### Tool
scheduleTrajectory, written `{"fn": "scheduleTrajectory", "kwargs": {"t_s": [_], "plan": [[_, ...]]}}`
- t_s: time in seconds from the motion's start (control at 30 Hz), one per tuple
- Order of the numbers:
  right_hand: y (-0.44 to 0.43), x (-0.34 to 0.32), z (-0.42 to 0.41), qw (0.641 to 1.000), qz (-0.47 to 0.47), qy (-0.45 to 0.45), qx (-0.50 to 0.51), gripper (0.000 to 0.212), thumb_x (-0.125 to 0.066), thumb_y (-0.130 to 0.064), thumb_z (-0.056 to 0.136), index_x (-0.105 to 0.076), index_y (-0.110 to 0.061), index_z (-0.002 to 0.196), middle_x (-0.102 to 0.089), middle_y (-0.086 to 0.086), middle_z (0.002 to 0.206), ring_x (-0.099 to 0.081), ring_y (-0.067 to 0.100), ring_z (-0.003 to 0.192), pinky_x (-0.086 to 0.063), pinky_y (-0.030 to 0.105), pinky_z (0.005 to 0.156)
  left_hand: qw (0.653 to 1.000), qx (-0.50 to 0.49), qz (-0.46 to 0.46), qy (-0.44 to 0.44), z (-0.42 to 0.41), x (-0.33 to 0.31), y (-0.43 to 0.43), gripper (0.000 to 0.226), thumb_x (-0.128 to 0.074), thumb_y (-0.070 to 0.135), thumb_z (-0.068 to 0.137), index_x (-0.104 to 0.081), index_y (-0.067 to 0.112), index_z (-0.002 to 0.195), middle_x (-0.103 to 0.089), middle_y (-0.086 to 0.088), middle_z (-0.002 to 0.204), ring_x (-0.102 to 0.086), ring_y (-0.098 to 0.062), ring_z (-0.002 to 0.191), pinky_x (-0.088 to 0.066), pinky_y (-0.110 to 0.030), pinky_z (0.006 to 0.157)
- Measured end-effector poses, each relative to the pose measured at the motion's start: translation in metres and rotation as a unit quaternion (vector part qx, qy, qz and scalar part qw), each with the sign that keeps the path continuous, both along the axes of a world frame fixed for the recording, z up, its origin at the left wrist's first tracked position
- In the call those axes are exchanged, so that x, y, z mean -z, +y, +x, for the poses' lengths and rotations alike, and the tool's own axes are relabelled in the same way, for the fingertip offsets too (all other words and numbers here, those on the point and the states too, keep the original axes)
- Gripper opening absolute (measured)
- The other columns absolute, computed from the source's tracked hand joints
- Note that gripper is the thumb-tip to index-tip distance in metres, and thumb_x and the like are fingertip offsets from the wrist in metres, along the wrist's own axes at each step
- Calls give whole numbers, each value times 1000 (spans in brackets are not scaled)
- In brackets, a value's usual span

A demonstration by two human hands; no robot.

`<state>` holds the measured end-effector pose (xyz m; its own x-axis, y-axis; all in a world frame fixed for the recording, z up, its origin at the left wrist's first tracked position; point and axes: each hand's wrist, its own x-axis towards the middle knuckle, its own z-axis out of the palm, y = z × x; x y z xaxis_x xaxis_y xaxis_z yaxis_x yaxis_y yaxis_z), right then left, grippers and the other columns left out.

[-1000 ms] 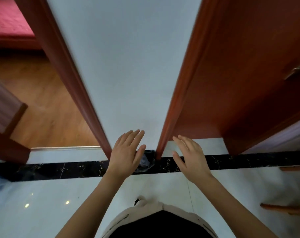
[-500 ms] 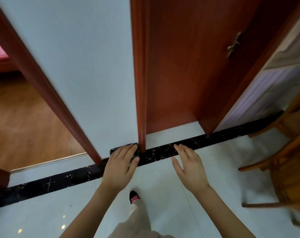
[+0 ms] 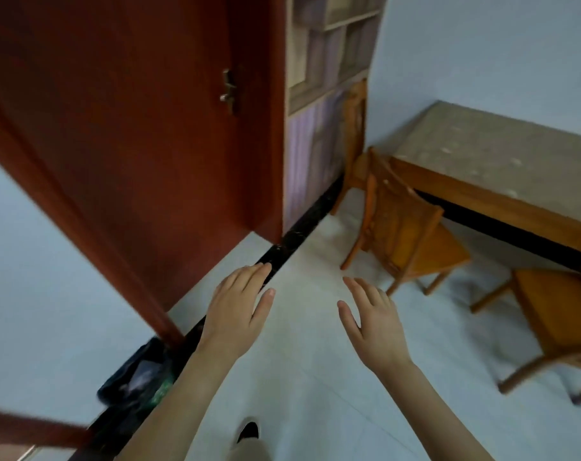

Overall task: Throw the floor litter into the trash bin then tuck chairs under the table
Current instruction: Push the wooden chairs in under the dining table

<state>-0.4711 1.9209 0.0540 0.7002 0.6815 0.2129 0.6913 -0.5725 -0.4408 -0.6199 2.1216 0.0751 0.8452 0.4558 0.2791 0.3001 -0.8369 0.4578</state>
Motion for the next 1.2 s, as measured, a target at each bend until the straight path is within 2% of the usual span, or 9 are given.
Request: {"fn": "scheduleTrajectory", "kwargs": {"t_s": [0.1, 0.23, 0.3, 0.6, 0.73, 0.83, 0.97, 1.2], "plan": [[-24, 4, 3, 998, 12, 10, 59, 43, -47, -35, 101, -51, -17, 140, -57, 2, 136, -50, 21, 126, -41, 39, 106, 998, 68, -3, 2, 35, 7, -10, 53, -29, 44, 98, -50, 15, 137, -55, 0, 136, -47, -19, 127, -37, -40, 107], [-33, 11, 5, 993, 11, 6, 115, 39, -52, -30, 99, -56, -16, 136, -60, 2, 133, -54, 21, 124, -42, 36, 105, 988, 153, 1, 2, 68, 14, -13, 51, -30, 43, 99, -51, 15, 136, -55, 3, 136, -46, -14, 127, -28, -26, 108], [-28, 14, 8, 989, 14, 4, 144, 39, -54, -28, 99, -56, -16, 135, -61, 2, 132, -54, 21, 123, -41, 34, 104, 983, 185, -2, -2, 83, 14, -4, 51, -31, 42, 98, -52, 14, 136, -56, 2, 135, -46, -14, 127, -28, -24, 108], [24, 19, 36, 971, 21, 4, 239, 40, -56, -28, 97, -55, -18, 136, -61, 1, 132, -55, 20, 122, -41, 34, 102, 970, 244, -16, -14, 140, 18, 64, 53, -30, 43, 98, -52, 13, 135, -56, 0, 134, -48, -17, 125, -36, -32, 106], [45, 15, 54, 962, 17, 7, 274, 42, -55, -31, 98, -53, -18, 138, -59, 2, 134, -54, 21, 124, -43, 36, 102, 961, 276, -10, -13, 173, 10, 88, 53, -29, 44, 97, -51, 15, 136, -56, 1, 134, -47, -15, 125, -32, -28, 106], [57, 9, 77, 956, 15, 8, 294, 44, -53, -33, 98, -51, -17, 140, -58, 2, 136, -53, 21, 125, -44, 38, 103, 954, 300, -4, -21, 209, 3, 101, 53, -30, 44, 97, -51, 15, 136, -56, 1, 134, -47, -15, 125, -32, -28, 104], [66, 9, 126, 950, 27, 11, 310, 45, -54, -32, 98, -51, -17, 140, -57, 3, 136, -53, 21, 125, -46, 36, 100, 945, 326, -6, -18, 268, 5, 112, 54, -31, 44, 97, -50, 14, 138, -56, -1, 136, -47, -18, 127, -38, -37, 106], [76, 23, 251, 950, 26, 29, 310, 48, -52, -35, 99, -46, -20, 143, -52, 0, 141, -50, 20, 127, -47, 34, 96, 935, 354, 14, 9, 396, 22, 109, 54, -32, 46, 97, -45, 17, 141, -51, 0, 141, -42, -18, 132, -37, -41, 107]]}}
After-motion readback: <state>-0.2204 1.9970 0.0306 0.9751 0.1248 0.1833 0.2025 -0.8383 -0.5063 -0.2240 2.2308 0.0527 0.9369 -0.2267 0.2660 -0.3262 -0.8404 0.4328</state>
